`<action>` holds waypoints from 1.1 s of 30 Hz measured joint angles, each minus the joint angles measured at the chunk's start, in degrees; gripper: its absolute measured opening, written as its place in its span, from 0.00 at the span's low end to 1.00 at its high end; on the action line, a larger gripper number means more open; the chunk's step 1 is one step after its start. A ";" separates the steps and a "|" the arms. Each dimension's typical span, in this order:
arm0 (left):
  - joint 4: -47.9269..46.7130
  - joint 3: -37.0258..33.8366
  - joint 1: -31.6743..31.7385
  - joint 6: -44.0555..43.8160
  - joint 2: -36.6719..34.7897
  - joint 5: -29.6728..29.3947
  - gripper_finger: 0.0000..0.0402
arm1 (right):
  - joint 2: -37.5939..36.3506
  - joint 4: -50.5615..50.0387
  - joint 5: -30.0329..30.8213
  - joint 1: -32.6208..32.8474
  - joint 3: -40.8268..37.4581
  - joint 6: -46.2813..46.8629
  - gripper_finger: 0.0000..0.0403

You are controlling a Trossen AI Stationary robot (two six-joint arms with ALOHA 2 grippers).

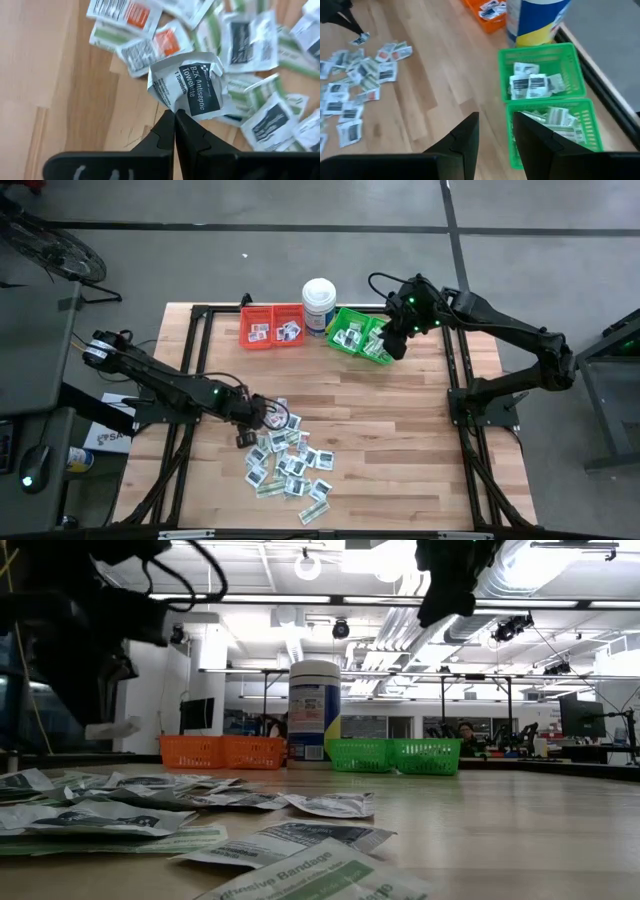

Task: Pick & Place First Aid Supplies
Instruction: Put the black towelette pack into the left green bin

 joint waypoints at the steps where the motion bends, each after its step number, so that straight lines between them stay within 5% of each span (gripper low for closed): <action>1: 0.05 0.58 0.00 0.63 0.00 -0.44 0.00 | 0.00 0.00 -1.09 0.00 0.00 0.11 0.28; 10: -1.96 6.86 0.02 1.46 -0.02 -13.91 0.00 | 0.00 1.68 -7.80 4.77 -0.23 6.57 0.28; 22: -0.56 13.68 0.06 -0.95 -0.03 -47.12 0.00 | 0.02 41.56 4.22 18.63 -14.92 16.41 0.28; 29: 6.61 15.41 0.22 5.94 -0.02 -56.52 0.00 | 0.41 62.67 7.43 22.48 -23.38 16.60 0.28; 33: 17.02 15.43 2.28 16.81 0.42 -56.22 0.00 | 2.13 65.90 9.68 24.30 -24.05 16.52 0.28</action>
